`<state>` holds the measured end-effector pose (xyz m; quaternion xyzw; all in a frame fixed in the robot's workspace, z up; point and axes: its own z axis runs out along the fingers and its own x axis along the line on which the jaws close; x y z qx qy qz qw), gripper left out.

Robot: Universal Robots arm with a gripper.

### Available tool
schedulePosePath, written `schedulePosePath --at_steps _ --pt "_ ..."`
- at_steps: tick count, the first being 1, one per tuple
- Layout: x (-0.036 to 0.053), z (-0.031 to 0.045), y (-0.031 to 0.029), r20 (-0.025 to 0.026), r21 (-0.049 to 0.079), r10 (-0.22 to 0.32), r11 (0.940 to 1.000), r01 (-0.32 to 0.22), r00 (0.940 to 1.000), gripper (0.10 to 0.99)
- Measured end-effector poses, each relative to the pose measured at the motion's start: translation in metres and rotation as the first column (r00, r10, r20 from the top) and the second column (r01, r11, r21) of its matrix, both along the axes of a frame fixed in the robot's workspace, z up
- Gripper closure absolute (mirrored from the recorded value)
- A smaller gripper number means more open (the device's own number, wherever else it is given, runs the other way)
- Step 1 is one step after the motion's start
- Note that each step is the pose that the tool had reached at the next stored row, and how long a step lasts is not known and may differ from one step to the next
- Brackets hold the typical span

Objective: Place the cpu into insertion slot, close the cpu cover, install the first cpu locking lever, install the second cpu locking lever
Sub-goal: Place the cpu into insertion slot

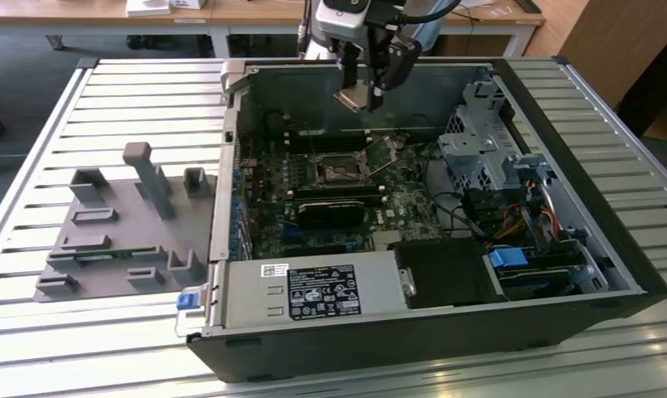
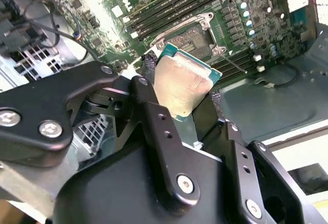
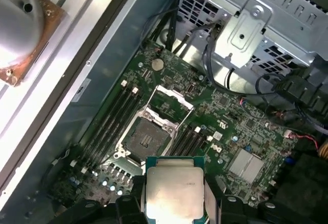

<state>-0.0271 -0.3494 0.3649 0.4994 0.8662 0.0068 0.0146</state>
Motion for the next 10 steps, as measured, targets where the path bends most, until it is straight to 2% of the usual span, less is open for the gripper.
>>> schedulePosePath --at_steps 4,10 --pt "0.0000 -0.0006 0.0000 0.0000 0.000 -0.062 0.9981 0.062 0.9981 0.545" --pt "0.0000 -0.0013 0.0001 0.0000 -0.001 -0.150 0.9886 0.150 0.9886 0.545"
